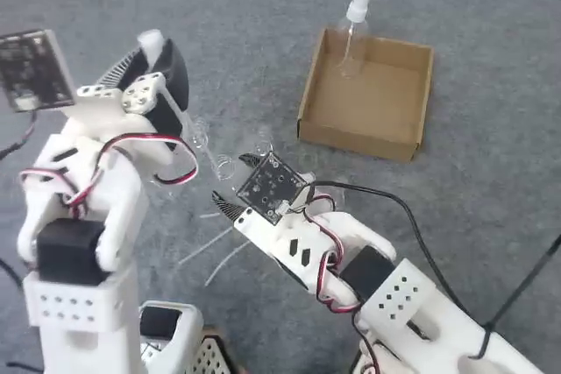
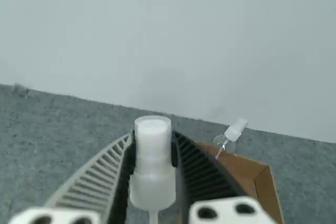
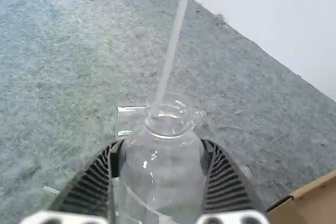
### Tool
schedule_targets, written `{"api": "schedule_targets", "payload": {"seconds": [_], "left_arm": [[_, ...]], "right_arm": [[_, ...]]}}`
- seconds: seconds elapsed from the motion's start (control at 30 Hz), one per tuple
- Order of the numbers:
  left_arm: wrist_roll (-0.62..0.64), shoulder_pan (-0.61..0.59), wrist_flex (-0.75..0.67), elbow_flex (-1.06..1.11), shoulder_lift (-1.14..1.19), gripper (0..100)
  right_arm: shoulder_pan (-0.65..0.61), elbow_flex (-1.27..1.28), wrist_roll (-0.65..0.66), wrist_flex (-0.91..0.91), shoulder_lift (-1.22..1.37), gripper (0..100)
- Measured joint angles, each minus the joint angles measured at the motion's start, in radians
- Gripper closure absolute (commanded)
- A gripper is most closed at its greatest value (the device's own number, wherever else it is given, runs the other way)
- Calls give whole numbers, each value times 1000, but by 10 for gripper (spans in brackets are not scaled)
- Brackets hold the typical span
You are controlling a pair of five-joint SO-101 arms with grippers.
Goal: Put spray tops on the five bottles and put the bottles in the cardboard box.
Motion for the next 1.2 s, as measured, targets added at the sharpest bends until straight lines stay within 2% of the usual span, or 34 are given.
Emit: {"api": "schedule_targets", "payload": {"seconds": [0.17, 0.27, 0.43, 0.57, 0.77, 1.0, 1.2], "left_arm": [[6, 46, 0, 91, 0, 990], [2, 98, 0, 138, 0, 990], [-55, 143, 0, 256, -68, 990], [-91, 170, -11, 370, -230, 983], [-144, 227, -61, 534, -374, 860], [-157, 222, -60, 522, -405, 855], [-157, 170, -60, 442, -408, 859]], "right_arm": [[0, 0, 0, 9, 0, 993], [0, 2, 0, 80, -9, 992], [0, 9, -3, 135, -95, 992], [-2, 83, -49, 61, -144, 993], [2, 167, -130, -86, -150, 993], [78, 172, -186, -133, -150, 993], [81, 172, -189, -133, -150, 993]]}}
